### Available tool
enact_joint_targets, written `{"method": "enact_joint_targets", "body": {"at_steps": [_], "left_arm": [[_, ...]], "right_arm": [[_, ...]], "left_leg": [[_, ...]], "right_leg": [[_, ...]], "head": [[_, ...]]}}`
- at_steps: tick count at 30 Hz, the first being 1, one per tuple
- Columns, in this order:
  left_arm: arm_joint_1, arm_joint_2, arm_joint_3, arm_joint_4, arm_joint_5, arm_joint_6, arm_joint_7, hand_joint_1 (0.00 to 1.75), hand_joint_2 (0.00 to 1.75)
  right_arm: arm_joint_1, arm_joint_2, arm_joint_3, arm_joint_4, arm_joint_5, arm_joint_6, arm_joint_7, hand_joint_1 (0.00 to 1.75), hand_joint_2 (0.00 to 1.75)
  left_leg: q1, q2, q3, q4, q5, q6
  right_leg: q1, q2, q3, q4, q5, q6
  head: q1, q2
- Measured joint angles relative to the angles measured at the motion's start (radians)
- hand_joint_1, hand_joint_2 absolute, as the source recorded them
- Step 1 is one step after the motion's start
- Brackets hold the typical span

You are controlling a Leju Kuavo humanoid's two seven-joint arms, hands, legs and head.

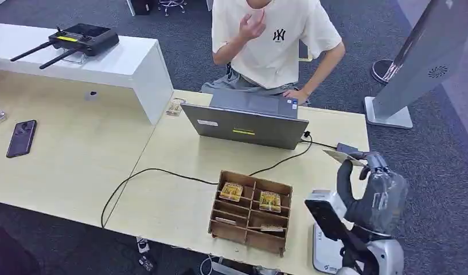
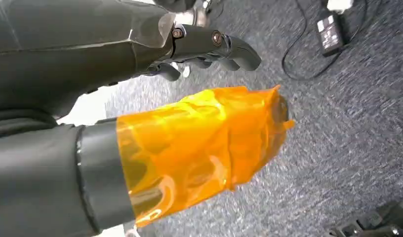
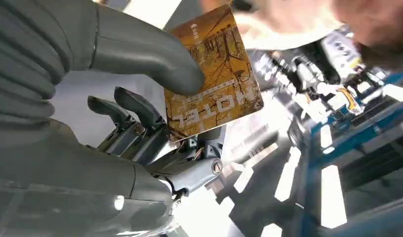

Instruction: Pass the card to the sensor for recognition and then transmit it.

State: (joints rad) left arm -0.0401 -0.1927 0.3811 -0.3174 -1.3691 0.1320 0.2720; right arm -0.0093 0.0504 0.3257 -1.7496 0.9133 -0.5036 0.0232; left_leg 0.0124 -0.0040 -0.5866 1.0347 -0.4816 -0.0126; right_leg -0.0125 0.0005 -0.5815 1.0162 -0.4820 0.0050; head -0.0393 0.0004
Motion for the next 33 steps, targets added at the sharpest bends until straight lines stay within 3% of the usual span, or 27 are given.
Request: {"method": "enact_joint_targets", "body": {"at_steps": [5, 10, 12, 17, 25, 33], "left_arm": [[0.034, -0.017, 0.055, -0.018, 0.008, 0.030, -0.024, 0.00, 0.00], [0.056, -0.027, 0.135, -0.019, 0.017, 0.056, -0.046, 0.00, 0.00], [0.059, -0.033, 0.169, -0.019, 0.018, 0.059, -0.051, 0.00, 0.00], [0.059, -0.045, 0.242, -0.019, 0.016, 0.079, -0.051, 0.00, 0.00], [0.053, -0.048, 0.306, -0.016, 0.015, 0.115, -0.053, 0.00, 0.00], [0.043, -0.046, 0.328, 0.005, 0.010, 0.129, -0.065, 0.00, 0.00]], "right_arm": [[0.145, 0.035, -0.053, -0.149, -0.406, -0.005, -0.093, 1.75, 1.75], [0.310, 0.051, -0.104, -0.231, -0.634, 0.040, -0.128, 1.75, 1.75], [0.367, 0.051, -0.115, -0.245, -0.640, 0.066, -0.111, 1.75, 1.75], [0.477, -0.010, -0.109, -0.242, -0.575, 0.139, 0.039, 1.75, 1.75], [0.511, -0.130, -0.021, -0.185, -0.608, 0.123, 0.148, 1.75, 1.75], [0.460, -0.193, 0.070, -0.085, -0.664, 0.068, 0.212, 1.75, 1.75]], "left_leg": [[0.000, 0.000, 0.000, 0.000, -0.001, 0.000], [0.000, 0.000, 0.000, 0.000, -0.002, 0.000], [0.000, 0.000, 0.000, 0.000, -0.003, -0.001], [0.000, 0.000, 0.000, 0.000, -0.003, 0.000], [0.000, 0.000, 0.000, 0.000, -0.003, 0.000], [0.000, 0.000, 0.000, 0.000, -0.003, 0.000]], "right_leg": [[0.000, 0.000, 0.000, 0.000, -0.001, 0.000], [0.000, 0.000, 0.000, -0.001, -0.001, 0.000], [0.000, 0.000, 0.000, -0.001, -0.001, 0.000], [0.000, 0.000, 0.001, -0.001, -0.001, 0.000], [0.000, 0.000, 0.001, -0.001, -0.001, 0.000], [0.000, 0.000, 0.001, -0.001, -0.001, 0.000]], "head": [[0.000, 0.000], [0.000, 0.000], [0.000, 0.000], [0.000, 0.000], [0.000, 0.000], [0.000, 0.000]]}}
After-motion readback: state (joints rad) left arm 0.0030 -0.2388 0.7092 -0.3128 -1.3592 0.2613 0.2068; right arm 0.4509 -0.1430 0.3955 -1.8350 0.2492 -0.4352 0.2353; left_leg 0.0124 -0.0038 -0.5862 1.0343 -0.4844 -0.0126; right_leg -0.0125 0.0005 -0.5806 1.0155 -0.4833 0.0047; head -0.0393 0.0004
